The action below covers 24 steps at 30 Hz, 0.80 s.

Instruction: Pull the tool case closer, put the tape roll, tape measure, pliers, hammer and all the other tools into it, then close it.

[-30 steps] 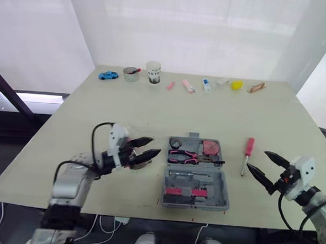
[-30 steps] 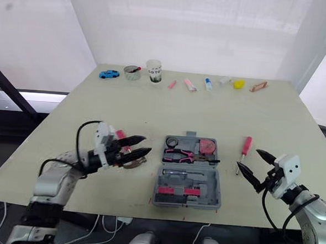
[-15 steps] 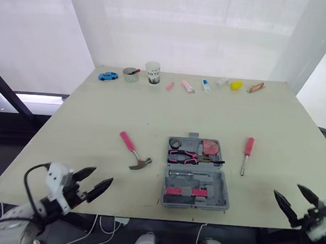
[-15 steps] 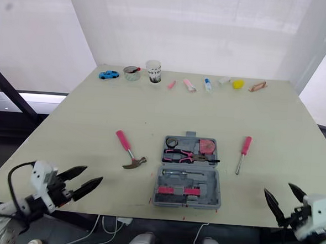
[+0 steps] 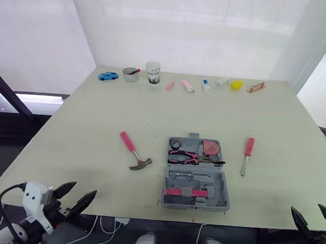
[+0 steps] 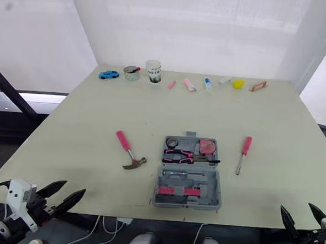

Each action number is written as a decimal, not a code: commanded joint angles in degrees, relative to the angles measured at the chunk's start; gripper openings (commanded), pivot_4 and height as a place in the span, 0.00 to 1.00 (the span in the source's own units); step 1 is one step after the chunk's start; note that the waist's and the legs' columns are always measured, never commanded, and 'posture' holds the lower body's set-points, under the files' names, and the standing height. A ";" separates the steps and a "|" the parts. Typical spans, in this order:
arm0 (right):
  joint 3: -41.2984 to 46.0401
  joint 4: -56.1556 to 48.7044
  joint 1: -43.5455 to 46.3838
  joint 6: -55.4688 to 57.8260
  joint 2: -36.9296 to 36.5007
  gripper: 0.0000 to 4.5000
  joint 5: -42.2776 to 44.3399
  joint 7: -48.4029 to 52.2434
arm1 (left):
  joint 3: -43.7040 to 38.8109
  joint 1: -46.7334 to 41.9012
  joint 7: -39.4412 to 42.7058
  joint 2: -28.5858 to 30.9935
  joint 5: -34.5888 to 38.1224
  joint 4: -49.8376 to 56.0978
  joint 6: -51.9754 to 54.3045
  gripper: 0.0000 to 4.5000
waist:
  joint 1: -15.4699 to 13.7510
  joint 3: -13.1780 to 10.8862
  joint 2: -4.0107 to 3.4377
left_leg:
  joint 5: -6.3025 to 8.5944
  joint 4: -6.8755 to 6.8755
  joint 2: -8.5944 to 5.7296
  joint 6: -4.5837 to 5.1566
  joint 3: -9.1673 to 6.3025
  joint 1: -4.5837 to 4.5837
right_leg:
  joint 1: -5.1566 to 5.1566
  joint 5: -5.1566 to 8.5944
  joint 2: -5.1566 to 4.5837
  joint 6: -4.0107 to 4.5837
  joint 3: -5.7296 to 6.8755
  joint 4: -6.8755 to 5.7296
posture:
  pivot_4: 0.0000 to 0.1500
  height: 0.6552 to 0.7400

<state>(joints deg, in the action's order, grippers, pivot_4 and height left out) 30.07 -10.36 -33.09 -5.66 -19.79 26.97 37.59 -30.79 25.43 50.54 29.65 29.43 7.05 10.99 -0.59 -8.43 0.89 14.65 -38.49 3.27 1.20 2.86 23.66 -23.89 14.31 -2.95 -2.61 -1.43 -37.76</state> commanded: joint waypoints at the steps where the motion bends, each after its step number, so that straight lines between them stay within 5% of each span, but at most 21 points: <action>1: 0.59 -1.85 1.50 -0.51 -1.38 1.00 0.47 -0.09 | 0.92 -2.70 -0.71 0.52 0.38 0.90 -0.70 0.99 | -0.01 0.00 0.00 | -0.01 0.00 0.00 0.01 0.00 0.00 | 0.00 0.00 0.01 0.00 0.01 0.00 | 1.00 1.00; 16: -7.55 -10.72 5.55 3.30 -6.31 1.00 1.84 5.55 | 8.94 -14.78 -11.67 -2.24 -0.33 3.65 4.49 0.99 | -0.09 0.01 0.03 | -0.14 0.01 -0.11 0.23 0.03 -0.03 | 0.15 -0.13 0.38 0.18 0.00 -0.02 | 1.00 1.00; 24: -12.51 -22.06 9.45 12.65 -13.25 1.00 11.03 10.89 | 11.79 -25.90 -24.90 -5.79 -2.75 0.49 12.90 0.99 | -0.07 -0.01 0.15 | -0.15 -0.05 -0.21 0.23 -0.08 -0.08 | 0.25 -0.14 0.58 0.18 0.01 -0.07 | 1.00 1.00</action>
<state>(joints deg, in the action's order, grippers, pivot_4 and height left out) 17.25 -30.05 -24.40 5.43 -32.18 35.72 47.71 -19.01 0.25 28.20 23.71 27.76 7.19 22.52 -0.66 -8.44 1.04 14.50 -38.53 3.06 1.43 2.76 23.60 -23.63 14.17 -2.33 -2.42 -1.42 -37.82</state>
